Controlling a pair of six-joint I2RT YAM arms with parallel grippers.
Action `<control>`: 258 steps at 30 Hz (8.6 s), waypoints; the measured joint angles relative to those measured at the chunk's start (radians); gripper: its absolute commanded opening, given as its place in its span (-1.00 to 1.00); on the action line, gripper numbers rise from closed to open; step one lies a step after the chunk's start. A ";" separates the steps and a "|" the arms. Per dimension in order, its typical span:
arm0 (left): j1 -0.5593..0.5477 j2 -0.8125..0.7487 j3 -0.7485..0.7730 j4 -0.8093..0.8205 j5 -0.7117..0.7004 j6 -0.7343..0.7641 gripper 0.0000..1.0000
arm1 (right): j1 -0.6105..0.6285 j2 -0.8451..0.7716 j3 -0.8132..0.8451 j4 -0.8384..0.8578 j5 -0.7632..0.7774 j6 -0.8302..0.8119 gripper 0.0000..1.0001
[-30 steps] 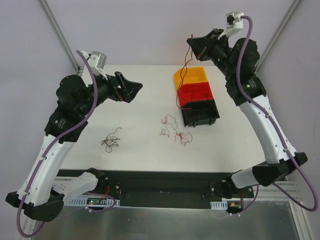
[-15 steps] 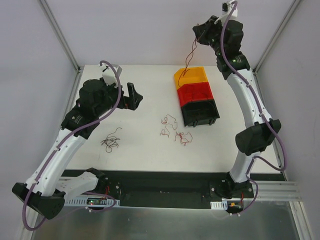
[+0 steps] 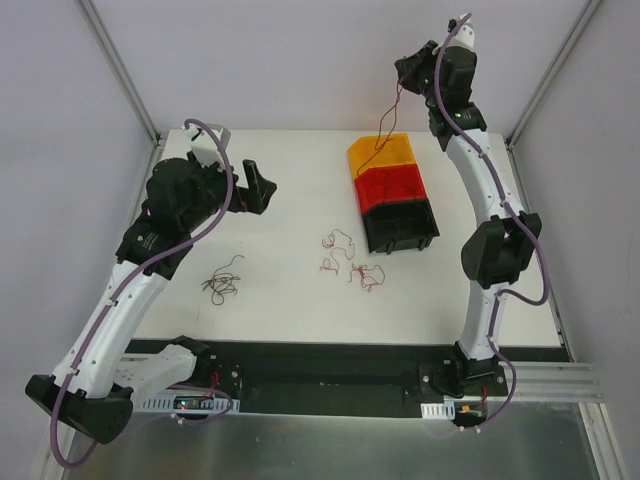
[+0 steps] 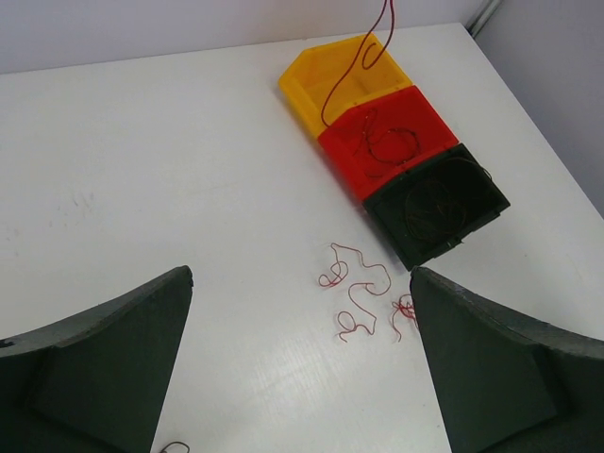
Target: Untangle the cables
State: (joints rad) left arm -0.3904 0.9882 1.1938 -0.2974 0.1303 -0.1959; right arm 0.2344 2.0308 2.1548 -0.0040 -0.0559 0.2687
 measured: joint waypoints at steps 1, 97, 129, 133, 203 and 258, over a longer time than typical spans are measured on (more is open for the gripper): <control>0.008 0.000 -0.001 0.003 0.004 -0.002 0.98 | 0.000 0.005 -0.006 0.005 0.007 0.000 -0.99; 0.027 0.691 0.019 0.061 0.523 -0.236 0.65 | 0.472 -0.796 -1.446 -0.230 0.027 -0.174 0.26; -0.256 0.994 0.248 -0.229 0.199 -0.072 -1.00 | 0.484 -0.741 -1.589 0.021 0.099 -0.082 -0.99; -0.249 0.900 0.248 -0.250 0.126 -0.039 -1.00 | 0.484 -0.803 -1.595 0.019 0.092 -0.082 -0.99; -0.344 -0.167 -0.262 0.272 0.074 0.140 -1.00 | 0.336 -0.826 -1.352 -0.048 0.151 0.180 -0.60; -0.357 -0.172 -0.319 0.359 0.043 0.157 0.31 | -0.165 -0.909 -1.720 -0.043 -0.021 0.069 0.33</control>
State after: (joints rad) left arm -0.7471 0.8162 0.8753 0.0616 0.1734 -0.0391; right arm 0.0692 1.1221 0.4351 -0.0471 -0.0772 0.3378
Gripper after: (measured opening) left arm 0.645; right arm 0.655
